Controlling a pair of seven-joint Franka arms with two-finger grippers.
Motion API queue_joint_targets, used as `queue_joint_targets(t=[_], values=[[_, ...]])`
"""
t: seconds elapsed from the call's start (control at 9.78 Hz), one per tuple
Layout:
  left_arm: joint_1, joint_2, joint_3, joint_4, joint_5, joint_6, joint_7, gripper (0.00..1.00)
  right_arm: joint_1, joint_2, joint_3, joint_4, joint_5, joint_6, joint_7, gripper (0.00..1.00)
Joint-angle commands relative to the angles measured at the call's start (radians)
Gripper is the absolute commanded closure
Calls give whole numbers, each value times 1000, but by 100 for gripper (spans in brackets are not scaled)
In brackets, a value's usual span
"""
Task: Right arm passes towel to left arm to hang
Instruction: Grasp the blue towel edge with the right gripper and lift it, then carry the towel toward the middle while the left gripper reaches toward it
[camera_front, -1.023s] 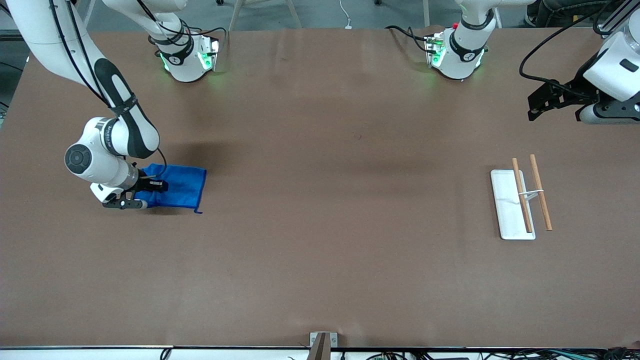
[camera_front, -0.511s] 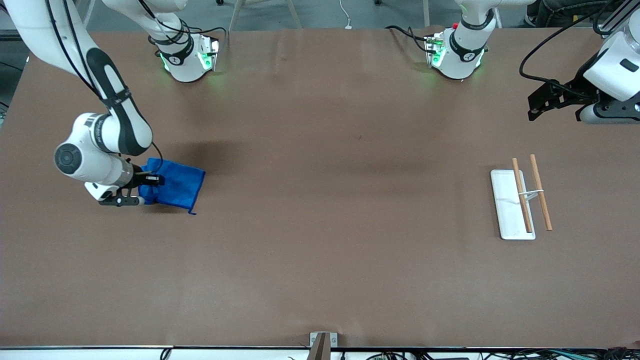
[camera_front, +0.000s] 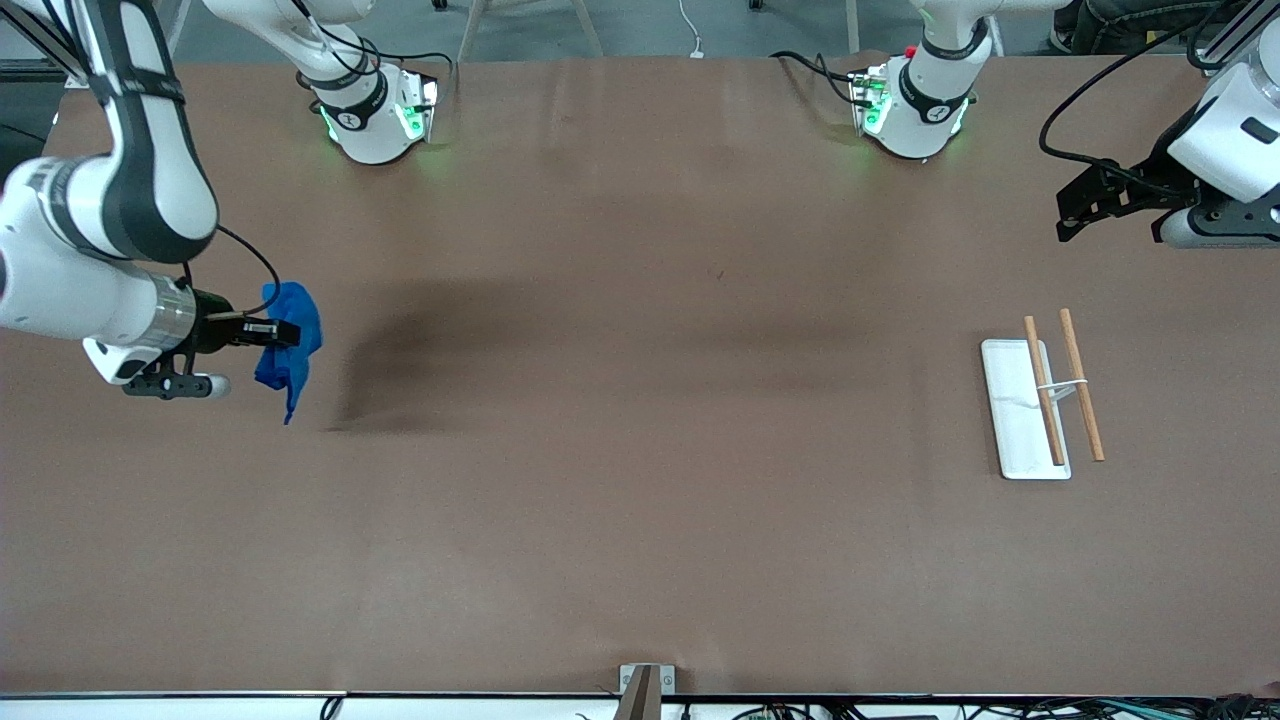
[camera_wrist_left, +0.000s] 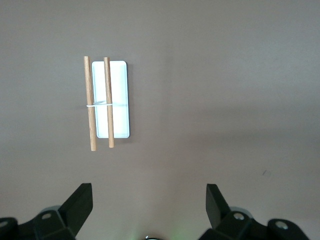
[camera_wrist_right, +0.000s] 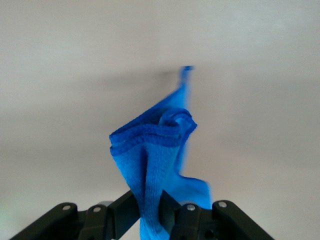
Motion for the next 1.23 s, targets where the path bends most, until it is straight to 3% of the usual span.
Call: queue_joint_targets(t=[0.0,0.2,0.51,0.61,0.92,1.12], values=[[1,17,-1,-6,-4,-8,8,0,127,11,-2,166,65,-68,173,99],[-7,17,-3,-6,-4,-8,-9,0,241,17,-5,257,175,-36,221,99],[-13,20,-42,-6,-14,2,9,0,349,21,-4,285,431,140,221,99],[-11,28,-65,0,-74,2,11,0,381,21,-4,285,531,215,221,99],[-13,46,-73,12,-401,18,101,0,487,24,-4,285,807,410,221,99],[-7,90,-73,12,-629,67,281,0,510,29,-4,294,1002,412,206,99]])
